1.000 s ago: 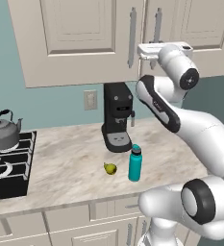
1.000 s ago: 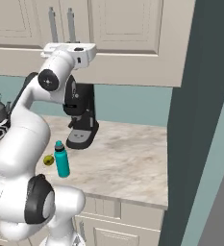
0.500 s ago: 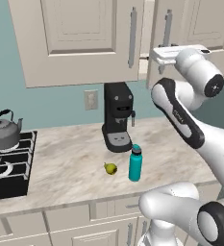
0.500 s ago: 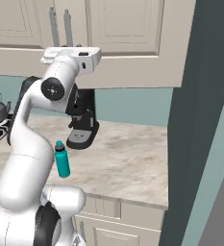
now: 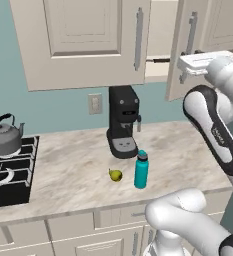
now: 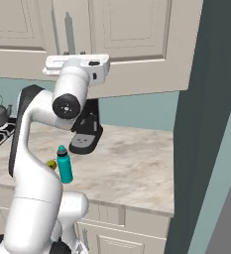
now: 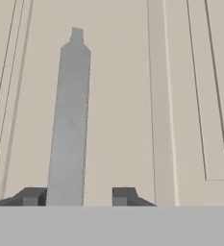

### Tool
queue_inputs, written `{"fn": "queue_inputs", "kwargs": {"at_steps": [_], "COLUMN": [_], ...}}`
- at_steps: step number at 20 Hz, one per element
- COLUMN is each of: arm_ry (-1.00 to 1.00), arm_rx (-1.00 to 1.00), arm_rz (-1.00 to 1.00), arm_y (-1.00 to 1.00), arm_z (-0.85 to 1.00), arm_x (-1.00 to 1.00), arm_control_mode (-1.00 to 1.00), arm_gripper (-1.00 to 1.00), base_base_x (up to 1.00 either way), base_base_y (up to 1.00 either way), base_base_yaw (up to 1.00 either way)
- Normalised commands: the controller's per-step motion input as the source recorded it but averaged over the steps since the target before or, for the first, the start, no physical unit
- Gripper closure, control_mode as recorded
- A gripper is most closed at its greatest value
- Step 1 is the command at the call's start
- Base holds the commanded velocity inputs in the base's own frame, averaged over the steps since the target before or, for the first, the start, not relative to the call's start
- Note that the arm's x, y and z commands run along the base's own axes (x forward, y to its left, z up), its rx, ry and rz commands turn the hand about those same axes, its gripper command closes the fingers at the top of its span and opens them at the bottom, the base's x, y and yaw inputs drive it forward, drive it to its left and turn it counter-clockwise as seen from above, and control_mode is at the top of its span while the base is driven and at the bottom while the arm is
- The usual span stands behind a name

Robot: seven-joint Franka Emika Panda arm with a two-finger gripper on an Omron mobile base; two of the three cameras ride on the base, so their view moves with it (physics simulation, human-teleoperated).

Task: Pick the pan from the cabinet and place it on the stove. Then turn on the stove burner for the pan.

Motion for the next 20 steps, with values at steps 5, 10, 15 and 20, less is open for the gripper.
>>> {"fn": "queue_inputs", "kwargs": {"at_steps": [5,10,15,20], "arm_ry": [0.00,0.00,0.00,-0.08], "arm_rx": [0.00,0.00,-0.02,0.00], "arm_rz": [0.08,0.02,0.00,0.00], "arm_y": [-0.95,-0.36,0.00,-0.16], "arm_z": [0.00,-0.08,-0.02,0.03], "arm_x": [-0.61,-0.42,-0.20,-0.54], "arm_control_mode": [-1.00,-1.00,-1.00,-1.00], "arm_gripper": [1.00,-1.00,-1.00,-1.00], "base_base_x": [0.00,0.00,0.00,0.00], "base_base_y": [0.00,0.00,0.00,0.00], "base_base_yaw": [0.00,0.00,0.00,0.00]}}
